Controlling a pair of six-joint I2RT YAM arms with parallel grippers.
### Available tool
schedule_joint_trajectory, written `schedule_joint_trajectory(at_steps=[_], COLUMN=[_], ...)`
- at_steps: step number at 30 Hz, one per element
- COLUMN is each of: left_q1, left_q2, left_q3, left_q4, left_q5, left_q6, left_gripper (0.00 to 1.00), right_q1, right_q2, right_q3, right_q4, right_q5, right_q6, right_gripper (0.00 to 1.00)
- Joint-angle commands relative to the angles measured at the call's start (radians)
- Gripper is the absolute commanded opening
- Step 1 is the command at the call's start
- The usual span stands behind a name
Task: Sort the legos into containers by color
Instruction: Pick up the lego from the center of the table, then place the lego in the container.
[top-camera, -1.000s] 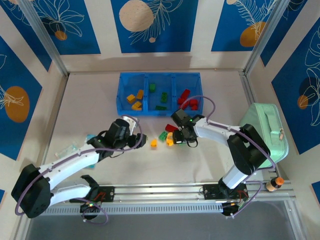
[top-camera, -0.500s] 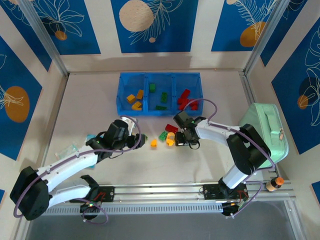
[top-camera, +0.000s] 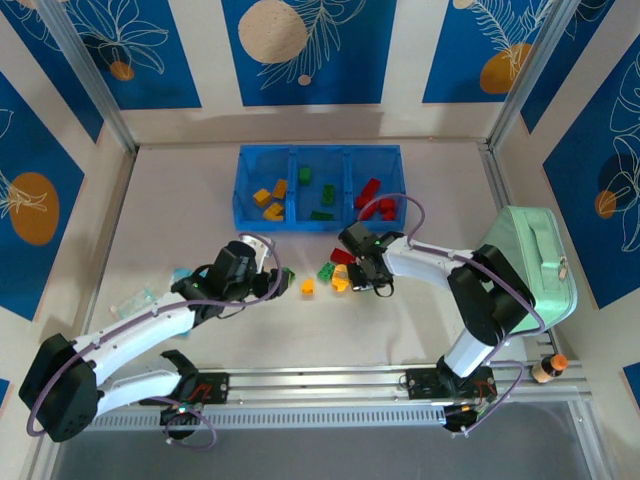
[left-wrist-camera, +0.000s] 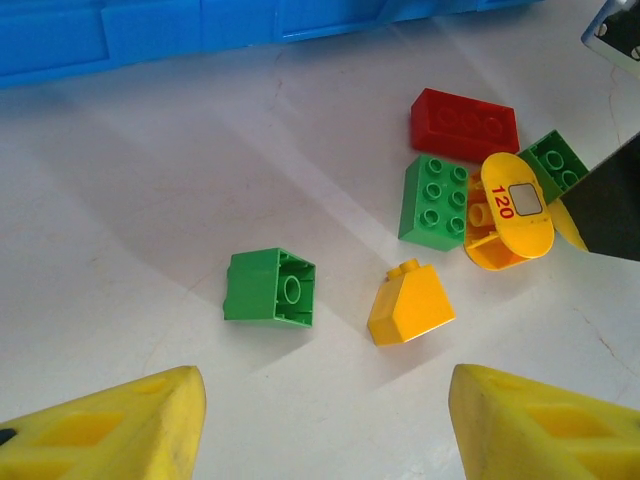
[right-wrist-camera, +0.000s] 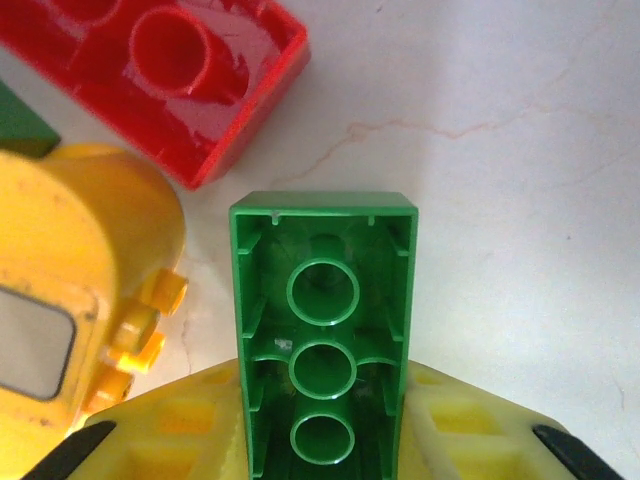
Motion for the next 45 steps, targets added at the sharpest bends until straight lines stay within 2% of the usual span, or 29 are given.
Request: schedule_joint_trajectory(at_steps=[1, 7, 10, 12, 18, 23, 30, 32, 33, 35, 36, 39, 45], left_q1=[0.012, 0.02, 0.104, 0.157, 0.174, 0.175, 0.173, 0.173, 0.173, 0.173, 0.173, 0.171, 0.171], left_q2=[-0.016, -0.033, -0.161, -0.252, -0.324, -0.407, -0.44, -0.442, -0.438, -0.42, -0.407, -0.375, -0.319], left_q3=[-0.013, -0.025, -0.137, -0.189, -0.175, -0.197, -0.18, -0.184, -0.186, -0.187, -0.187, -0.184, -0.175], left_q4=[-0.005, -0.04, 0.049, 0.062, -0.113, -0.18, -0.269, -0.266, -0.26, -0.246, -0.237, -0.213, -0.173], left_q5=[-0.01, -0.03, 0.032, 0.034, 0.014, 0.005, -0.002, 0.013, 0.023, 0.042, 0.052, 0.077, 0.098], left_q6=[-0.007, -0.031, -0.145, -0.196, -0.157, -0.177, -0.159, -0.16, -0.162, -0.164, -0.165, -0.166, -0.157], left_gripper=[0.65, 0.65, 0.64, 0.62, 0.63, 0.62, 0.62, 0.62, 0.63, 0.63, 0.64, 0.65, 0.66], right_q1=[0.027, 0.025, 0.007, -0.005, -0.049, -0.081, -0.104, -0.109, -0.112, -0.109, -0.106, -0.093, -0.086], right_q2=[-0.045, -0.095, -0.079, -0.047, 0.125, 0.282, 0.462, 0.497, 0.516, 0.54, 0.538, 0.486, 0.343], right_q3=[0.049, 0.172, 0.258, 0.325, 0.559, 0.753, 0.992, 1.044, 1.073, 1.13, 1.143, 1.105, 0.925], right_q4=[-0.079, -0.148, -0.15, -0.15, -0.184, -0.231, -0.311, -0.328, -0.34, -0.375, -0.383, -0.356, -0.281], right_q5=[0.054, 0.099, 0.066, 0.05, 0.006, -0.023, -0.022, -0.025, -0.029, -0.028, -0.018, -0.011, -0.015], right_q6=[0.014, -0.018, -0.054, -0.081, -0.134, -0.15, -0.158, -0.159, -0.159, -0.154, -0.151, -0.147, -0.138], right_gripper=[0.28, 0.28, 0.28, 0.28, 0.29, 0.29, 0.31, 0.36, 0.47, 0.74, 0.78, 0.8, 0.8])
